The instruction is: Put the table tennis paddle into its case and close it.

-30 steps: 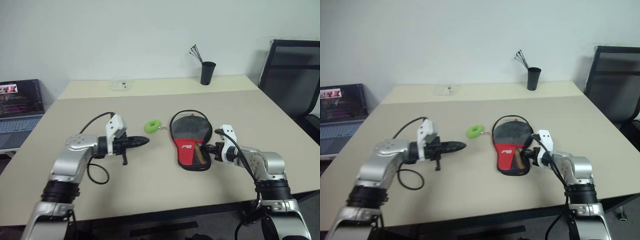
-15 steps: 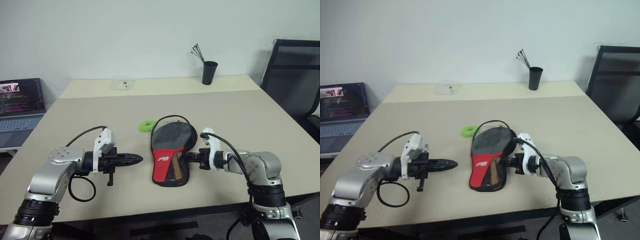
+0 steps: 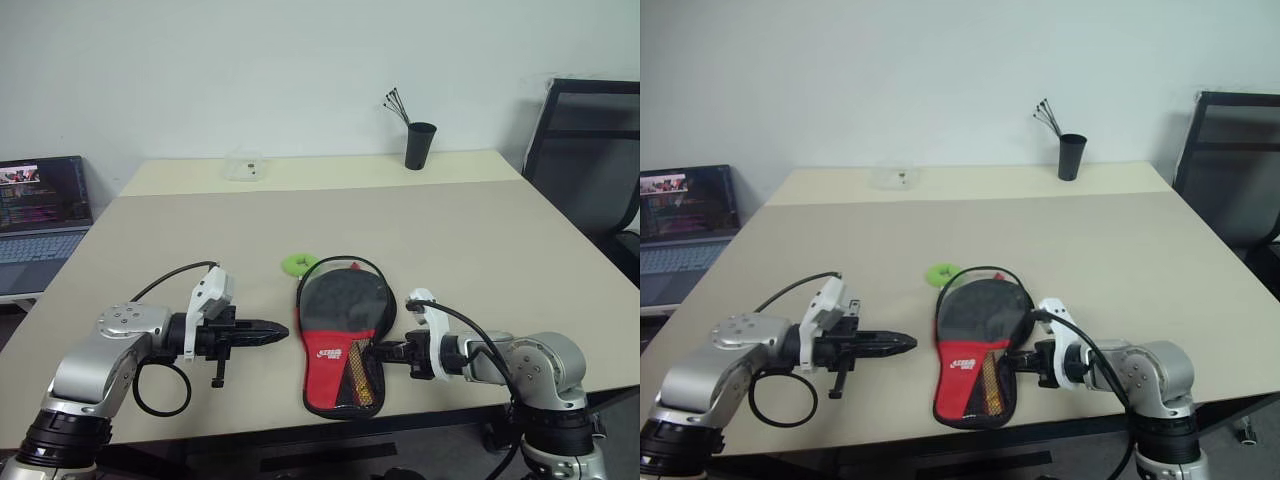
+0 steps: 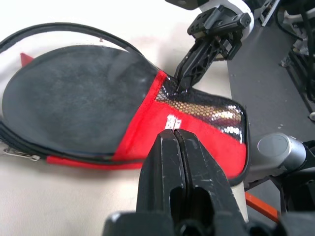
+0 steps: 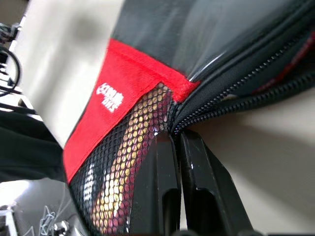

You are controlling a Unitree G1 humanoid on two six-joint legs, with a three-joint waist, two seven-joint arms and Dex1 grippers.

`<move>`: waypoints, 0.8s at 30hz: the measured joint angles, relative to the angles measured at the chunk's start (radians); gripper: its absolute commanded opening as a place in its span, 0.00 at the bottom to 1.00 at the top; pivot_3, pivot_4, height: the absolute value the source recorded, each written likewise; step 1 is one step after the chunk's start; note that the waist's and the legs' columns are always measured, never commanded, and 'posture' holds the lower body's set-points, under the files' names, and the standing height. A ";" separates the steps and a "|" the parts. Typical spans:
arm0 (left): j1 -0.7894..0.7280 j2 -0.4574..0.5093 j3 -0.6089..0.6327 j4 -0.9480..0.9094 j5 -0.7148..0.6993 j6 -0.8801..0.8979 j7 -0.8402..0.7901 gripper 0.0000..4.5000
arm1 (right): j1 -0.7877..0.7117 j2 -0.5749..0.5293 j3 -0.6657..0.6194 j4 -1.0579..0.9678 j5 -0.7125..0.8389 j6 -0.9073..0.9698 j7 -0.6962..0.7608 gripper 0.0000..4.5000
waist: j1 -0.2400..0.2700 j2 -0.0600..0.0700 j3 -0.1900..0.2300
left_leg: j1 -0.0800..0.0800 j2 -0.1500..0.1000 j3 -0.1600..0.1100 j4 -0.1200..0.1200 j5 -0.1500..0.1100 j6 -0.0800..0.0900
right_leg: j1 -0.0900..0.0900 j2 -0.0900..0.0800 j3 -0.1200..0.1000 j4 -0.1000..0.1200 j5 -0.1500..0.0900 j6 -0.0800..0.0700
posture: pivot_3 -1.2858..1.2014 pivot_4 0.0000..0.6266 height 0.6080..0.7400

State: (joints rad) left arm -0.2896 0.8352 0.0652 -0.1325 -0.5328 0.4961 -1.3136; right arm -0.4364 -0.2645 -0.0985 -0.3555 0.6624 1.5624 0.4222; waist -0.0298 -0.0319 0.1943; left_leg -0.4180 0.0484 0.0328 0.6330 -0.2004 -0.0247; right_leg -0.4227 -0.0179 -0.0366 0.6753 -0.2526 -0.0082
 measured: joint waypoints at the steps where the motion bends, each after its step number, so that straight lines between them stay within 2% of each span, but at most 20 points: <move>1: 0.000 0.000 0.000 0.000 0.000 0.000 -0.003 0.00 | 0.000 -0.013 -0.001 0.000 0.001 0.000 0.006 0.00 | 0.000 0.000 0.000 | 0.000 0.000 0.000 0.000 0.000 0.000 | 0.000 0.000 0.000 0.000 0.000 0.000 | 0.52 0.24 1.00; 8: 0.000 0.000 -0.001 -0.001 0.000 -0.002 -0.005 0.00 | -0.032 -0.087 0.000 0.046 0.006 -0.028 0.031 0.00 | 0.001 0.000 0.000 | 0.000 -0.001 0.000 -0.002 0.000 0.000 | 0.000 0.000 0.000 -0.002 0.000 0.000 | 0.52 0.24 1.00; 15: 0.005 -0.007 -0.002 -0.005 0.000 -0.004 -0.003 0.00 | -0.042 -0.090 0.005 0.057 0.006 -0.039 0.030 0.00 | 0.001 0.000 0.000 | 0.000 0.000 0.000 -0.003 0.000 0.000 | 0.000 0.000 0.000 -0.002 0.000 0.000 | 0.52 0.24 1.00; 16: 0.009 -0.007 -0.002 -0.009 0.000 -0.004 -0.001 0.00 | -0.041 -0.090 0.004 0.056 0.006 -0.039 0.029 0.11 | 0.001 0.000 0.000 | 0.000 0.000 0.000 -0.003 0.000 0.000 | 0.000 0.000 0.000 -0.002 0.000 0.000 | 0.52 0.24 1.00; 20: 0.028 -0.015 -0.002 -0.019 0.000 -0.005 0.018 0.00 | -0.009 -0.114 -0.010 0.004 0.013 -0.024 0.023 0.37 | 0.002 0.000 0.000 | 0.000 0.000 0.000 -0.003 0.000 0.000 | 0.000 0.000 0.000 -0.003 0.000 0.000 | 0.52 0.24 1.00; 21: 0.036 -0.017 -0.001 -0.019 0.000 -0.006 0.025 0.00 | 0.008 -0.152 -0.009 -0.031 0.024 -0.022 0.032 0.47 | 0.002 0.000 0.000 | -0.001 0.000 0.000 -0.003 0.000 0.000 | 0.000 0.000 0.000 -0.003 0.000 0.000 | 0.52 0.24 1.00; 24: 0.042 -0.026 0.000 -0.018 0.002 -0.007 0.048 0.00 | 0.034 -0.256 -0.002 -0.118 0.045 -0.022 0.069 0.68 | 0.003 0.000 0.000 | -0.001 0.000 0.000 -0.003 0.000 0.000 | 0.000 -0.001 0.000 -0.004 0.000 0.000 | 0.52 0.24 1.00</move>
State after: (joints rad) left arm -0.2476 0.8094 0.0654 -0.1510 -0.5304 0.4887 -1.2653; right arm -0.4023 -0.5204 -0.1000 -0.4739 0.7073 1.5402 0.4911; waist -0.0263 -0.0322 0.1945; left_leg -0.4185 0.0481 0.0329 0.6300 -0.2004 -0.0247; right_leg -0.4224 -0.0188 -0.0369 0.6716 -0.2528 -0.0078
